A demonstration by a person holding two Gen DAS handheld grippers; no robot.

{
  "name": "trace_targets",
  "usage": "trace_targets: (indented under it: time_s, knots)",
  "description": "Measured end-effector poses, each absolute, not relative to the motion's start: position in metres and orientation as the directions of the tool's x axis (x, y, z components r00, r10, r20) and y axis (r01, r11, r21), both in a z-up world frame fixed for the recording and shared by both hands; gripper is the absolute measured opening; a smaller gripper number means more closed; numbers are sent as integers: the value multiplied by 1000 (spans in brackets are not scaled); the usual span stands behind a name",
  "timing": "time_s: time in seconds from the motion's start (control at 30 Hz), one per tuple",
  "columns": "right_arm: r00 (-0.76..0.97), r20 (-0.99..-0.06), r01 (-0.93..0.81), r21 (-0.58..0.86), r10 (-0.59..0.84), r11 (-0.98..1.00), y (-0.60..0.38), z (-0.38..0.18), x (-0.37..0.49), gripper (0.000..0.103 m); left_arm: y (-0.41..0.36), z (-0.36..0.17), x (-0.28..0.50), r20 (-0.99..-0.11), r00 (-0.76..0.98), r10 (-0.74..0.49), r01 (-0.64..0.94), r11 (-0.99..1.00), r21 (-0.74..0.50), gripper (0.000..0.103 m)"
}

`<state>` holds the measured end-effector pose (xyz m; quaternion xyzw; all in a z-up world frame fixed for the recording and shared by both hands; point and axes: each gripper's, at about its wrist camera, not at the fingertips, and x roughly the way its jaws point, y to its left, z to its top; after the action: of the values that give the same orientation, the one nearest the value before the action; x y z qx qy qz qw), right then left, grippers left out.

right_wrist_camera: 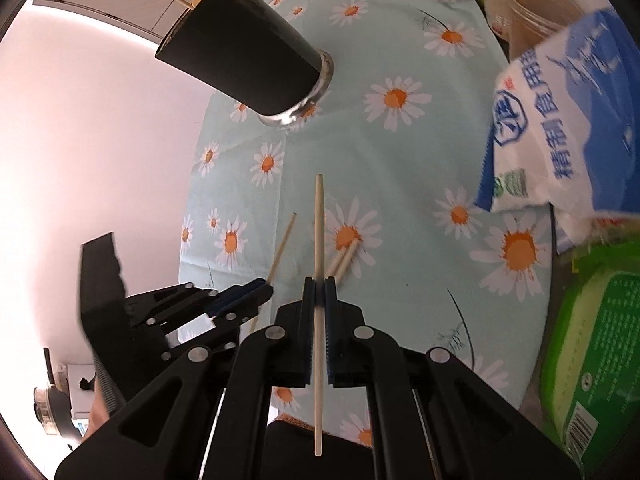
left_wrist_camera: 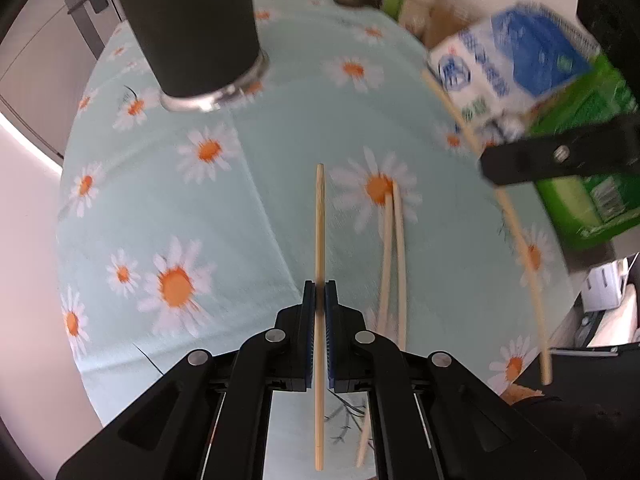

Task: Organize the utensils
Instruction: 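Carry both chopsticks to the black holder and drop them in, opening both tools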

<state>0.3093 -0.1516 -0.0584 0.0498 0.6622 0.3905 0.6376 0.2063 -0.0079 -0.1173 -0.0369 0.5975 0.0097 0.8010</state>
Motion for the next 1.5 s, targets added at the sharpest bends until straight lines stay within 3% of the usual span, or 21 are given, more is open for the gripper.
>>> trace_targets:
  time_s: [0.4, 0.7, 1.1, 1.5]
  knots:
    - [-66, -828, -453, 522, 556, 723, -95, -31, 308, 5, 55, -50, 200, -834, 521, -181, -23, 974, -226, 4]
    - [53, -791, -515, 501, 609, 696, -60, 5, 310, 5, 103, -11, 207, -684, 681, -261, 37, 945, -324, 4]
    - [263, -649, -653, 425, 714, 626, -25, 69, 330, 5, 139, 41, 229, -521, 826, -218, 15, 931, -366, 4]
    - [459, -416, -702, 371, 785, 607, -18, 123, 364, 6, 158, 78, 271, -333, 919, -212, 75, 922, -380, 4]
